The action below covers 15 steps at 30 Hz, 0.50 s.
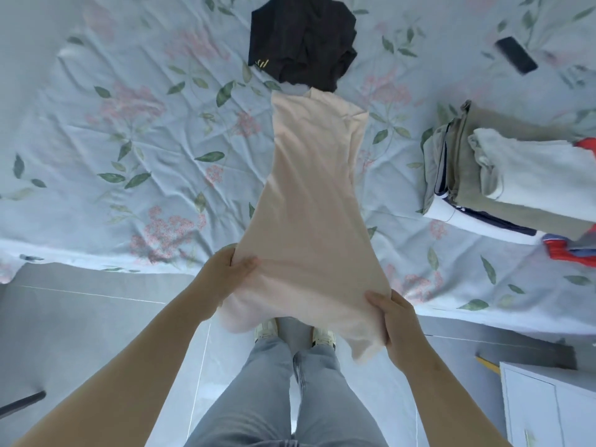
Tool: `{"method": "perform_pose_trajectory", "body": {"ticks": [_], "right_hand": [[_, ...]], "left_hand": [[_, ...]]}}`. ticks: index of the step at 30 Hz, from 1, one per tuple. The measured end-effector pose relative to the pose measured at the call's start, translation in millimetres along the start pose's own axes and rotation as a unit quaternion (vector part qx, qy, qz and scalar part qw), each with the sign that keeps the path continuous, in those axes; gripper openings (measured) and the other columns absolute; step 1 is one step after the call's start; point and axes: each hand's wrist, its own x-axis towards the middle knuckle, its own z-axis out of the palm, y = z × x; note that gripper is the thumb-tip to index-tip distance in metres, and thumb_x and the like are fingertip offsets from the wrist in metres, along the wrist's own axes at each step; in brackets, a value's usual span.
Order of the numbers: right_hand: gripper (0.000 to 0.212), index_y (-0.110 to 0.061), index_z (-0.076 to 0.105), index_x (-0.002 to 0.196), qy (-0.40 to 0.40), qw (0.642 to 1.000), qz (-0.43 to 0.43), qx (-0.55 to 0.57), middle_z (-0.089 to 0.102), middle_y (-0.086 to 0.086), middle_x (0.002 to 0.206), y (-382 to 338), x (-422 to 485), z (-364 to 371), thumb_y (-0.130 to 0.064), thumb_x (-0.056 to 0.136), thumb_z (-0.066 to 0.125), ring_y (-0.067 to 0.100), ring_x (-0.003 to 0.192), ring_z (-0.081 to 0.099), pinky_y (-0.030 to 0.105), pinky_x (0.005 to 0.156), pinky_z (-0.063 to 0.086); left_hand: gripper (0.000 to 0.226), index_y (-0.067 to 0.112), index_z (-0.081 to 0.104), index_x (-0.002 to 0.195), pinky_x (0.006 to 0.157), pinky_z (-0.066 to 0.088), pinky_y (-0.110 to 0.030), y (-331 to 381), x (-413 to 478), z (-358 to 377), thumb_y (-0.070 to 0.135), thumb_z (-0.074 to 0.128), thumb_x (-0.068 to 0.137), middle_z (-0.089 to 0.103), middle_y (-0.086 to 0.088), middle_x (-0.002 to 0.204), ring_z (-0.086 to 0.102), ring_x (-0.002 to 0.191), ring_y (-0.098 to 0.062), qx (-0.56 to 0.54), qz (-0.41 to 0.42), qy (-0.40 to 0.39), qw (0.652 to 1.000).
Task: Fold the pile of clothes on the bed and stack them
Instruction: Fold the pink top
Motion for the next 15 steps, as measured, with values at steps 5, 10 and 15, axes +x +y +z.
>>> {"method": "perform_pose_trajectory", "body": {"ticks": [5, 10, 15], "right_hand": [[0.010, -0.012, 0.067, 0.094, 0.033, 0.999, 0.039, -0.004, 0.075, 0.004, 0.077, 3, -22, 5, -0.009, 0.088, 0.059, 0.022, 0.069, 0.069, 0.029, 0.060, 0.050], [0.011, -0.009, 0.064, 0.098, 0.045, 0.997, 0.061, 0.002, 0.071, 0.009, 0.088, -11, -14, 13, -0.013, 0.091, 0.057, 0.026, 0.077, 0.066, 0.031, 0.064, 0.050], [0.031, -0.007, 0.051, 0.123, 0.040, 0.996, 0.073, -0.008, 0.065, 0.015, 0.104, -41, 18, 17, -0.015, 0.093, 0.056, 0.028, 0.084, 0.062, 0.032, 0.063, 0.049]], "left_hand": [[0.013, 0.019, 0.061, 0.099, 0.050, 0.039, -0.023, 13, -13, -13, 0.030, 0.057, 0.092, 0.067, -0.002, 0.087, 0.061, 0.069, -0.019, -0.020, -0.053, -0.048, 0.997], [0.038, 0.018, 0.048, 0.125, 0.082, 0.054, -0.041, 31, 5, -22, 0.021, 0.062, 0.090, 0.063, -0.008, 0.105, 0.063, 0.094, -0.028, -0.030, -0.103, -0.077, 0.991], [0.058, 0.032, 0.035, 0.140, 0.074, 0.053, -0.036, 63, 38, -24, 0.013, 0.060, 0.091, 0.057, -0.010, 0.114, 0.062, 0.098, -0.029, -0.059, -0.135, -0.104, 0.984]]}}
